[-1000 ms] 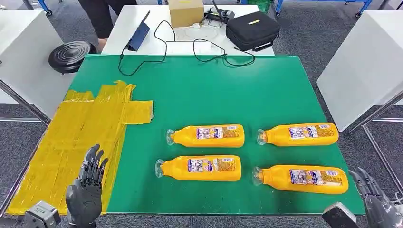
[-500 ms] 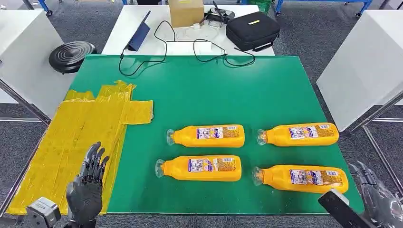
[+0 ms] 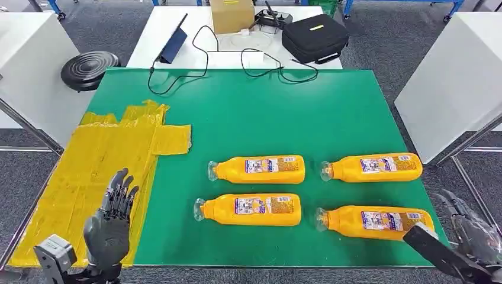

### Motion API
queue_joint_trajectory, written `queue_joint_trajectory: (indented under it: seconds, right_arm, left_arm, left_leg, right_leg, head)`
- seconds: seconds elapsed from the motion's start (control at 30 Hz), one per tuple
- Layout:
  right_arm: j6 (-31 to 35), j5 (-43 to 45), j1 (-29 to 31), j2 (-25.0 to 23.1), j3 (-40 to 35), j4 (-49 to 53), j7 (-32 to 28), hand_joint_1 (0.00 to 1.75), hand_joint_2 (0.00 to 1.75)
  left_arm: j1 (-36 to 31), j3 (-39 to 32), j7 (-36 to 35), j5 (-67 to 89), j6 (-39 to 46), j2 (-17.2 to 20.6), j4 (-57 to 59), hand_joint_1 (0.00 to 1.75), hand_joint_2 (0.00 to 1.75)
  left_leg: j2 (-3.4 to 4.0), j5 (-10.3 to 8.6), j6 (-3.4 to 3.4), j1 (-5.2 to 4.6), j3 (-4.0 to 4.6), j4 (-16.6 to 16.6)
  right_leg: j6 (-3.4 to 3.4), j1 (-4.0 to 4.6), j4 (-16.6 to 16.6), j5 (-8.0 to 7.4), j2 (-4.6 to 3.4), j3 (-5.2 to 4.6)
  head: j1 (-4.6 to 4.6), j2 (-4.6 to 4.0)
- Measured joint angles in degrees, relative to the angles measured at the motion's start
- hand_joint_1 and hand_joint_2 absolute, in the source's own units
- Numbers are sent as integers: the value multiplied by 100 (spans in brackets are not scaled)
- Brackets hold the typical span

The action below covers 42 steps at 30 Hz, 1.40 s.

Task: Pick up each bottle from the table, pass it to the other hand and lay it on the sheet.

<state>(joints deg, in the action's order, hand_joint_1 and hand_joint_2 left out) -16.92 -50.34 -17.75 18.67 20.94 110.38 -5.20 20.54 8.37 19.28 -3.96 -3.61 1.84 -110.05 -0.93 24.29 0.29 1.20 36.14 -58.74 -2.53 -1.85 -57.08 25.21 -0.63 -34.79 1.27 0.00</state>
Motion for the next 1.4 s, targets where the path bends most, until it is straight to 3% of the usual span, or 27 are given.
queue_joint_trajectory:
  seconds: [0.33, 0.63, 0.9, 1.4]
  right_arm:
    - [52, 520, -174, 1032, -341, -448, 118, 0, 175]
    - [260, 824, -185, 1637, -669, -774, 170, 0, 175]
    - [367, 933, -169, 1831, -857, -905, 186, 0, 175]
    - [627, 953, 476, 1829, -1825, -1040, 308, 0, 175]
  left_arm:
    - [-180, -7, 160, -162, 4, 15, 286, 0, 0]
    - [-294, 44, 238, -302, 114, 105, 505, 0, 0]
    - [-322, 77, 280, -319, 136, 131, 553, 0, 0]
    - [-531, 256, 277, -420, 264, 208, 695, 0, 0]
  left_leg:
    - [0, 1, 0, -1, 1, 0]
    - [1, 0, 0, -1, 0, 0]
    - [1, 1, 1, -1, 1, 0]
    - [2, -2, 1, -1, -1, 0]
  right_leg:
    - [0, -1, 0, 0, 0, -1]
    - [-1, -1, 0, 0, 0, -1]
    - [-1, -2, 0, 0, 0, -1]
    - [-1, -1, 0, -1, 0, -1]
  head:
    - [0, 0]
    - [-2, 0]
    - [2, 0]
    - [0, 0]
